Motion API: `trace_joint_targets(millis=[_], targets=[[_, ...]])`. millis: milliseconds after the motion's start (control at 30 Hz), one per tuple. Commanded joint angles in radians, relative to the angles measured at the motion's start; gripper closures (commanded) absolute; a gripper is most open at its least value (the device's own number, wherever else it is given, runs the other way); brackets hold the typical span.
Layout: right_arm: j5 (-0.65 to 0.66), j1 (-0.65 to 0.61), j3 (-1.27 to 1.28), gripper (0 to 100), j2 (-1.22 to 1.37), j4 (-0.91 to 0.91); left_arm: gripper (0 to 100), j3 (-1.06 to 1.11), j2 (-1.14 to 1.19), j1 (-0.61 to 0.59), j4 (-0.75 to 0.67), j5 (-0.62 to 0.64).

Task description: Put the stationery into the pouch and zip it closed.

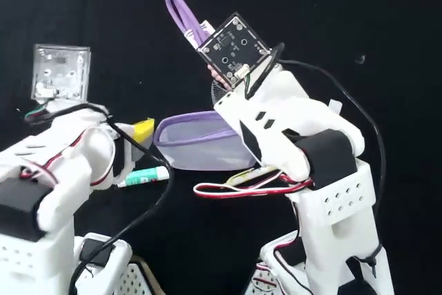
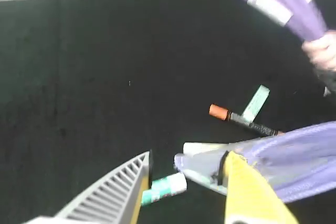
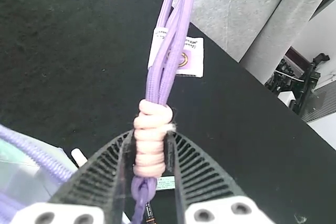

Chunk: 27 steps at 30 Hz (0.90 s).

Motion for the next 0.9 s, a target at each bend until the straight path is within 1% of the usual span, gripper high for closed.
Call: trace_joint_targets(millis=[0,100,167,267,333,433,567,867], targets=[[-0.025,0.012,-0.005,98.8,-0.033,-0.02,76,0.018,-0.008,-0.01,-0.035,-0.002],[-0.031,0.012,-0.005,98.8,-0.031,-0.021,76,-0.036,-0.015,-0.01,-0.037,0.0],[-0.031,0.012,-0.005,98.8,-0.03,-0.023,76,-0.122,-0.011,-0.01,-0.028,0.002],[-0.032,0.012,-0.005,98.8,-0.028,-0.023,76,-0.245,-0.008,-0.005,0.028,0.028],[-0.032,0.012,-0.005,98.8,-0.028,-0.023,76,-0.274,-0.006,0.059,0.061,0.034],[-0.032,0.012,-0.005,98.8,-0.03,-0.023,76,-0.209,-0.009,0.159,0.058,0.037],[-0.032,0.012,-0.004,98.8,-0.03,-0.017,76,-0.124,-0.008,0.162,0.031,0.074],[-0.032,0.012,-0.001,98.8,-0.031,-0.015,76,-0.05,-0.009,0.16,-0.046,0.071]])
